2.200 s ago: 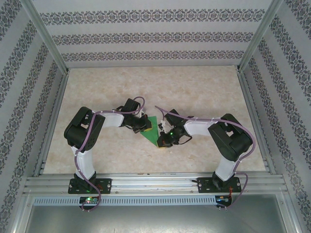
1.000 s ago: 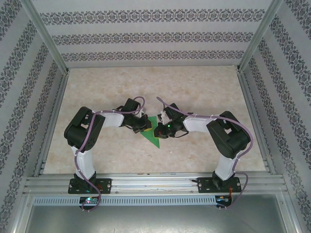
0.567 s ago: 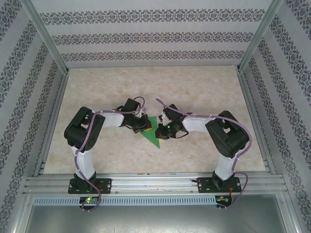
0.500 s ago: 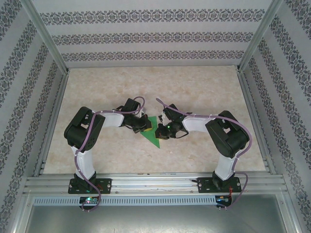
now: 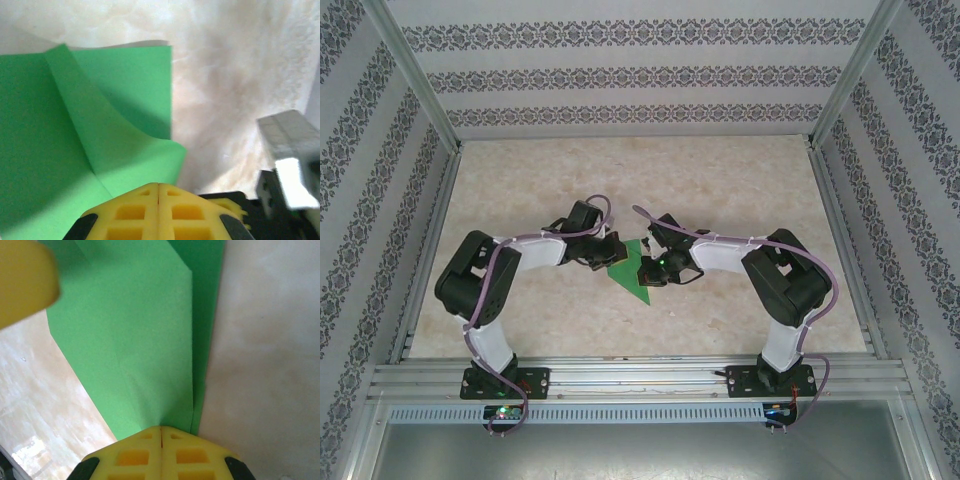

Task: Fold a paper plane with a square sheet of paper (fold left side to right side)
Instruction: Fourth fold the wing at the center of the table.

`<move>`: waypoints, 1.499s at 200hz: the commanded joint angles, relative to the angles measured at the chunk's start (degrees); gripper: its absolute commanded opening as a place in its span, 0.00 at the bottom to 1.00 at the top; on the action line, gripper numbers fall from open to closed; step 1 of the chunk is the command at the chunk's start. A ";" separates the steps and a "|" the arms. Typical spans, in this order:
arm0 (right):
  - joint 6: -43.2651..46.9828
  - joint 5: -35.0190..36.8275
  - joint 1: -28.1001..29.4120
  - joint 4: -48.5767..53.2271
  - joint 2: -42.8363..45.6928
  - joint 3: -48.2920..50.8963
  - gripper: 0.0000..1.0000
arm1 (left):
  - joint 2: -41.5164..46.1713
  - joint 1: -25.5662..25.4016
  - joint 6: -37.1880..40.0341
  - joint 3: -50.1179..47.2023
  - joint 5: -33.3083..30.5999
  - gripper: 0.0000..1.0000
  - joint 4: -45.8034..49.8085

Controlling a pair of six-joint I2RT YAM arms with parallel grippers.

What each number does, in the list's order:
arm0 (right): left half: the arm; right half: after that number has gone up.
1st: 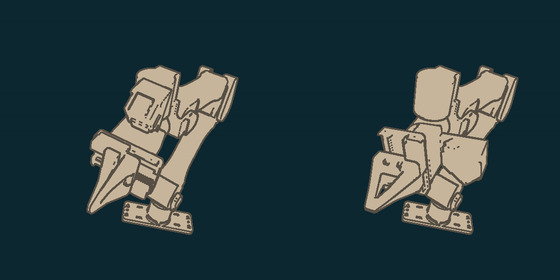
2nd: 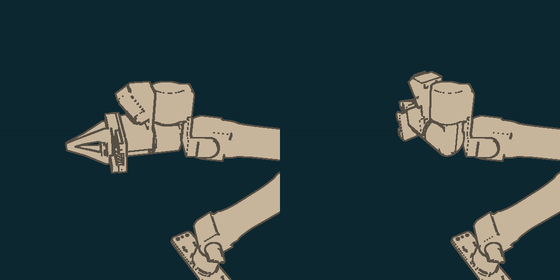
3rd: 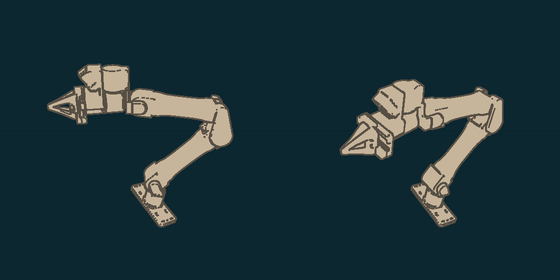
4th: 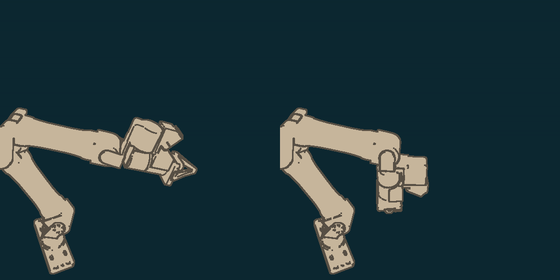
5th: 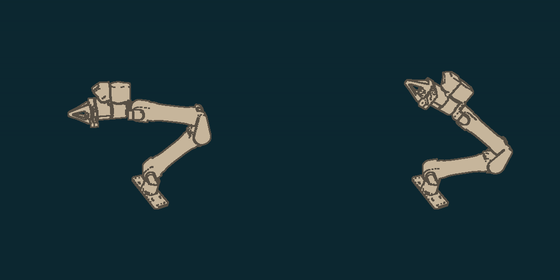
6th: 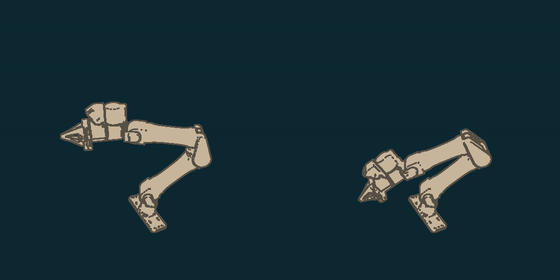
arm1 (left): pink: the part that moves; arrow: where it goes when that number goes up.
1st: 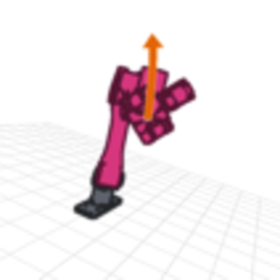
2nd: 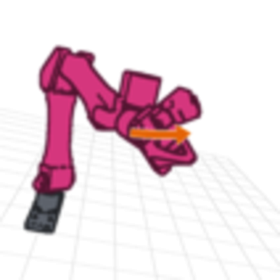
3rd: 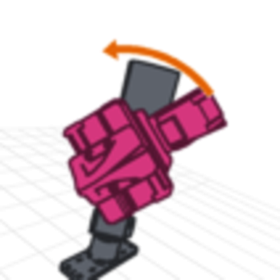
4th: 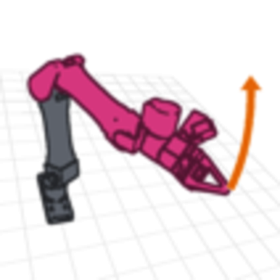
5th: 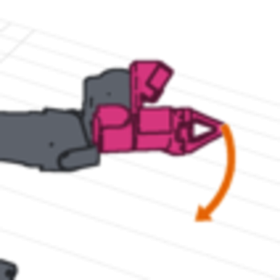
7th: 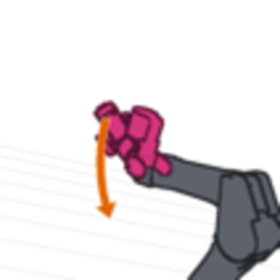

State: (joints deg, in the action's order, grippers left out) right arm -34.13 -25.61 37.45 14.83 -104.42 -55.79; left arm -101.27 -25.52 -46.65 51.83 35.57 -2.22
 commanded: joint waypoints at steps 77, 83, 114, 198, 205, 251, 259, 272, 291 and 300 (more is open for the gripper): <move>1.61 10.62 1.65 10.02 -4.71 1.06 0.00 | -3.35 -2.96 -4.24 -1.92 3.89 0.02 -9.95; 1.59 10.74 1.71 10.16 -4.80 0.96 0.00 | -3.72 -2.96 -4.24 -1.75 3.63 0.02 -9.79; 2.08 11.34 1.94 11.50 -5.08 0.38 0.00 | -5.25 -2.96 -2.15 -0.22 1.34 0.02 -6.41; 3.96 12.86 2.60 15.05 -6.25 -0.71 0.00 | -8.30 -1.70 -0.01 0.58 -3.58 0.00 -1.52; 3.98 12.95 2.63 15.30 -6.20 -0.72 0.00 | -8.40 -1.42 -0.03 0.51 -3.67 0.00 -1.68; 4.51 13.21 2.82 15.97 -6.62 -0.37 0.00 | -8.76 1.07 1.71 1.65 -4.27 0.00 -0.42; 4.58 13.13 2.88 16.01 -6.64 -0.31 0.00 | -8.93 1.70 2.31 2.17 -4.20 0.00 0.02; 4.55 12.95 2.90 16.11 -6.75 -0.36 0.00 | -9.35 2.51 3.26 3.08 -4.03 0.00 0.66; 4.69 12.52 2.98 16.10 -6.83 -0.30 0.00 | -9.99 3.87 4.98 4.77 -4.01 0.00 2.35; 4.69 12.34 2.98 16.19 -6.92 -0.37 0.00 | -10.23 4.54 5.62 5.59 -3.98 0.00 2.96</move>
State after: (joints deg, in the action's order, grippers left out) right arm -31.03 -20.32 39.92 20.88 -105.71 -59.90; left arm -109.34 -24.82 -45.15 55.13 37.52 -3.33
